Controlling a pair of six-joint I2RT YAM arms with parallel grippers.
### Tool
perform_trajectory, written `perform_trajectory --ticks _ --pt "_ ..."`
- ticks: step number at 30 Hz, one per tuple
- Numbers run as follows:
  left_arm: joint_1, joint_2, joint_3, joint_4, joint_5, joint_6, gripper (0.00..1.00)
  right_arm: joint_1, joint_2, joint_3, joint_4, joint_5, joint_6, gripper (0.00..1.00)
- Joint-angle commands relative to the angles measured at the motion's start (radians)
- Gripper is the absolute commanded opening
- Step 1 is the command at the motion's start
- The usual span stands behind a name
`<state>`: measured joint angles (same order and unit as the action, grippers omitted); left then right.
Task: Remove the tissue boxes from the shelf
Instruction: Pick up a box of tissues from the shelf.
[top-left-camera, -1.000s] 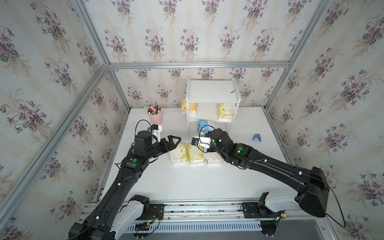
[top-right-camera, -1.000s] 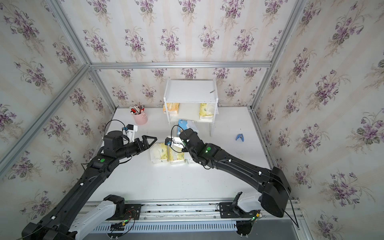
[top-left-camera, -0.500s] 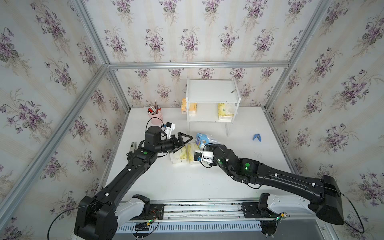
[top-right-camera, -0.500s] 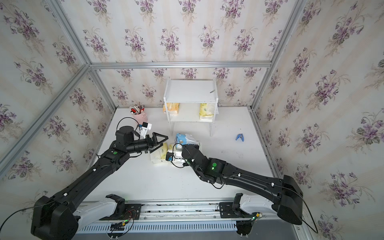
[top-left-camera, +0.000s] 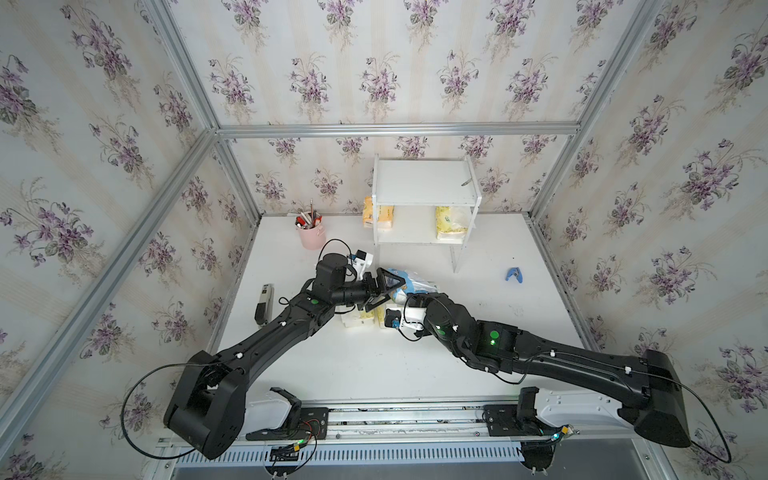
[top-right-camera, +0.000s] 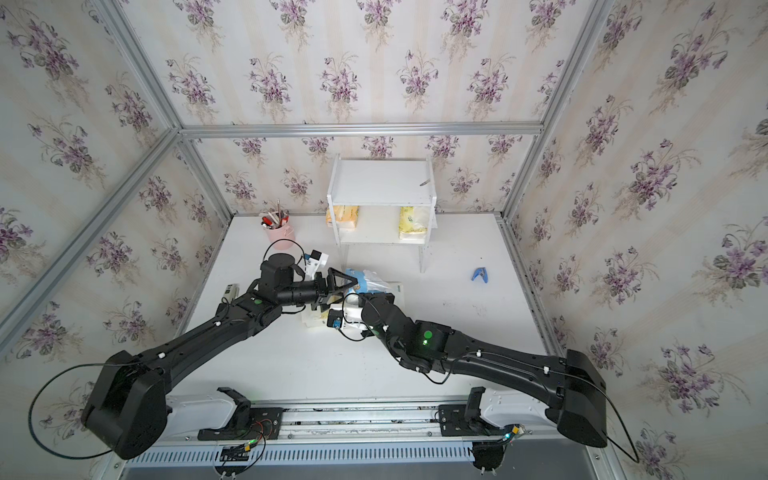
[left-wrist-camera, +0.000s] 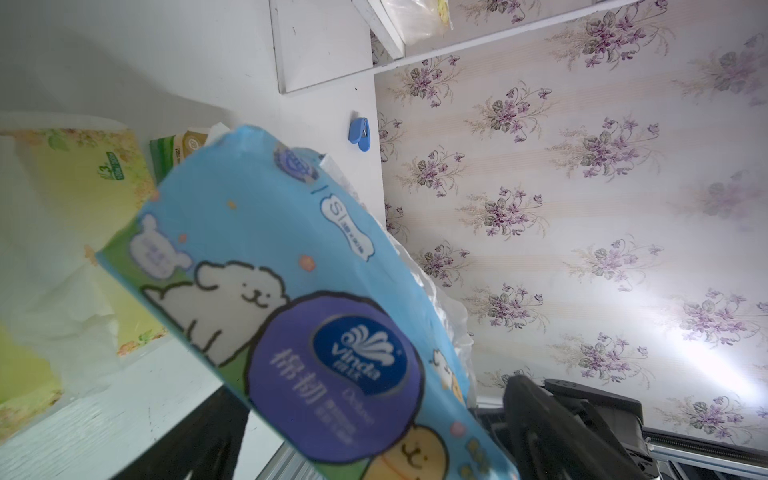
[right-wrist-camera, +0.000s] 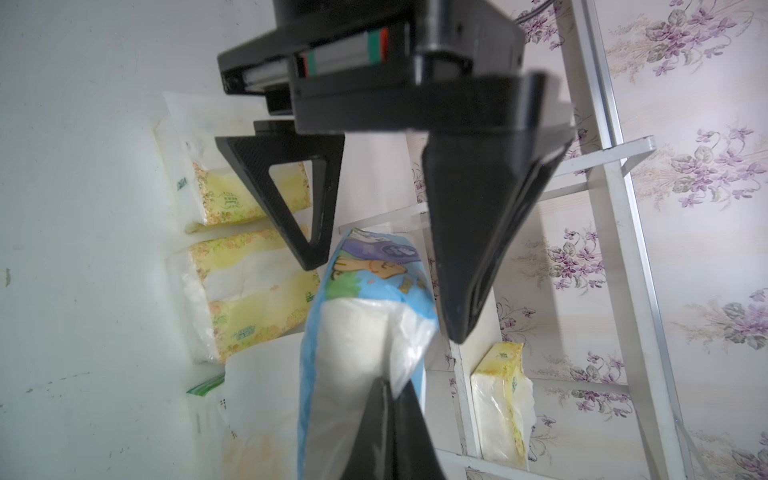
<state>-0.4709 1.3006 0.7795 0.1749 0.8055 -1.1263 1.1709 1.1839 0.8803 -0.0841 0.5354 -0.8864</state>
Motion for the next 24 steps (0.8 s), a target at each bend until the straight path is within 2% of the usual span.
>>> perform_trajectory --ticks 1,7,16,20,24 --pt "-0.004 0.008 0.005 0.061 -0.008 -0.015 0.95 0.006 -0.009 0.002 0.044 -0.004 0.006 0.0" --pt "-0.004 -0.004 0.0 0.059 -0.034 -0.003 0.88 0.014 -0.01 -0.004 0.033 -0.026 -0.006 0.0" --pt "-0.003 -0.043 0.01 -0.013 -0.068 0.066 0.47 0.018 -0.03 -0.021 0.014 -0.091 -0.017 0.0" --pt "-0.006 -0.081 0.015 -0.073 -0.094 0.12 0.36 0.018 -0.028 -0.021 0.008 -0.125 -0.002 0.13" --pt "-0.004 -0.13 0.022 -0.145 -0.126 0.195 0.32 0.017 -0.047 -0.021 0.025 -0.19 0.02 0.24"
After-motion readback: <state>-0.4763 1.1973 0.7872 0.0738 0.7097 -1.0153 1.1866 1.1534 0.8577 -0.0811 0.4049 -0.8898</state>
